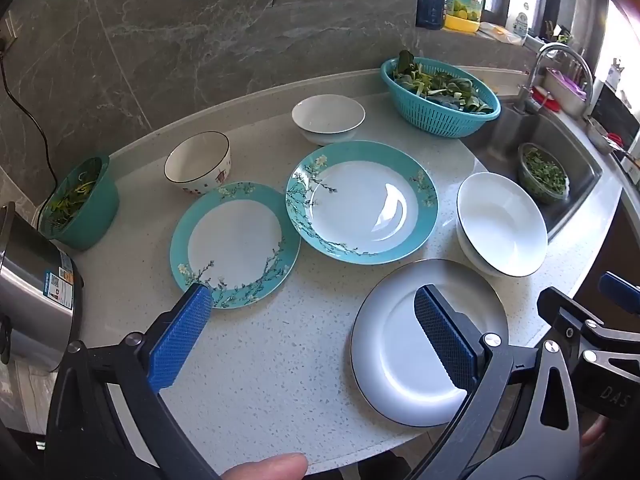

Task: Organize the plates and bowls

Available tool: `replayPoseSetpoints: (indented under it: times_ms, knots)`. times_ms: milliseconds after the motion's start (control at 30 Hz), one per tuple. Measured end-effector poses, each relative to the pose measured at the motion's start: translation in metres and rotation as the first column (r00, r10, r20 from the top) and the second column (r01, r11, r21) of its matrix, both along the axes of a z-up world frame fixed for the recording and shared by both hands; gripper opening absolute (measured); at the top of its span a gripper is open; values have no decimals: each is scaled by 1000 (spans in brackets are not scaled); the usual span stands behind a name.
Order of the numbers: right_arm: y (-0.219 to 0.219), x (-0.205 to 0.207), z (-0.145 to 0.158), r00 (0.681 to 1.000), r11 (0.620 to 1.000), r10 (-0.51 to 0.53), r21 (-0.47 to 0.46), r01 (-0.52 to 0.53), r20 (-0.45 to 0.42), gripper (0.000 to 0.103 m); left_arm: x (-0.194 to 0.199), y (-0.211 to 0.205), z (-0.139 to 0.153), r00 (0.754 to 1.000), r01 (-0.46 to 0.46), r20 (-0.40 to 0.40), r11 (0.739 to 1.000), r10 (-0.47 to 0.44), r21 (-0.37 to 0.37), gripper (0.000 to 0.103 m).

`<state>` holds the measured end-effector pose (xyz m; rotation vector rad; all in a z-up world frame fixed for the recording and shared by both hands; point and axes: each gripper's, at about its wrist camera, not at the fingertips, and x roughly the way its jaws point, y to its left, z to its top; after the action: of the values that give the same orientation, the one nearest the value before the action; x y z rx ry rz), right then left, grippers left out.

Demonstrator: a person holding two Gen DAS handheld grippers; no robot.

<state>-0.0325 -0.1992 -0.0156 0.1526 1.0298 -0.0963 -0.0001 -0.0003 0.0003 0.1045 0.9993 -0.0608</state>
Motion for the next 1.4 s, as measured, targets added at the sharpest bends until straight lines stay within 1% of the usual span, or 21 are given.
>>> replayPoseSetpoints:
  times_ms: [200,233,267,433,467,633,1400]
  knots:
    - [1,1,-1,1000,1000,0,-1,0,-1,103,1,2,1,1000,-8,-5,1000,8,-3,103]
    - [0,1,-1,1000,1000,-1,-1,1,0,103,3,-2,-4,1000,-4,2,1000,4,16,103]
    - [0,1,-1,1000,1000,-1,-1,1,-1,103,3,-3,-4,1000,-5,2,1000,5,16,103]
    - [-4,1,0,1000,1000,0,-1,0,0,103,0,0,-3,1000,-3,-5,1000,3,10,103]
    - [3,2,-1,1000,1000,0,-2,0,0,103,0,0,-3,1000,-4,-4,1000,4,10,103]
    - [3,2,-1,1000,1000,0,-3,0,-2,103,2,2,-5,1000,-5,-10,1000,5,4,103]
    - [4,5,-2,1000,1000,2,-5,-2,-4,103,1,3,-9,1000,-5,-14,1000,5,4,103]
